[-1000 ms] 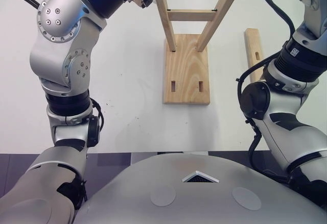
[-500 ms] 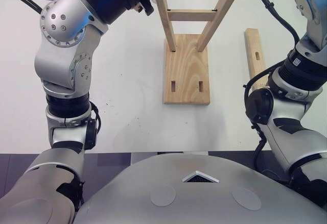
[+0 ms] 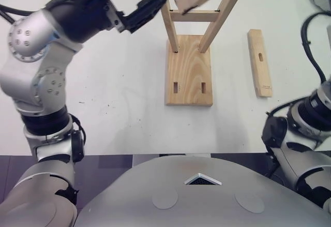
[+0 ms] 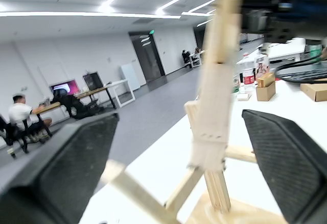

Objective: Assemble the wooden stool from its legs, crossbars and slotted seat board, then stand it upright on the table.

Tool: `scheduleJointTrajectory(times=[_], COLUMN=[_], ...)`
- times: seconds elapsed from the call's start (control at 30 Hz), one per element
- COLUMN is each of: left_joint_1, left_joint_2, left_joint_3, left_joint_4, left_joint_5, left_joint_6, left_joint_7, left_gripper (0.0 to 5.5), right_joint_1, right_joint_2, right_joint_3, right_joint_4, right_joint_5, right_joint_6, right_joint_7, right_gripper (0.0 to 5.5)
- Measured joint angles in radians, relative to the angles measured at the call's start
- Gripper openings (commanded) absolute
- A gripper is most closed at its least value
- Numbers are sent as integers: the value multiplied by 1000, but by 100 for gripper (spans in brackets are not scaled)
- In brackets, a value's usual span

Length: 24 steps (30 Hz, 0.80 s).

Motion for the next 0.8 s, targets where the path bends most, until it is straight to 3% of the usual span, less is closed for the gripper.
scheduleJointTrajectory(times=[0.1, 0.2, 0.37, 0.63, 0.8], left_joint_1=[84, 232, 246, 321, 336], left_joint_2=[33, 15, -132, -211, -243], left_joint_3=[20, -35, 53, 70, 59], left_joint_4=[18, 90, 268, 270, 259], left_joint_5=[5, 98, 165, 209, 240], left_joint_6=[-4, -44, -180, -221, -235], left_joint_7=[-16, 7, 210, 334, 372], left_gripper=[451, 451, 451, 451, 451], right_joint_1=[146, 301, 527, 575, 647], right_joint_2=[-39, -39, -29, -157, -160], right_joint_3=[-1, 70, 159, 138, 150], right_joint_4=[-58, -154, -245, -258, -246], right_joint_5=[13, -19, -128, -189, -290], right_joint_6=[-17, -39, -64, -90, -111], right_joint_7=[-29, -49, -19, 47, 97], right_gripper=[105, 105, 105, 105, 105])
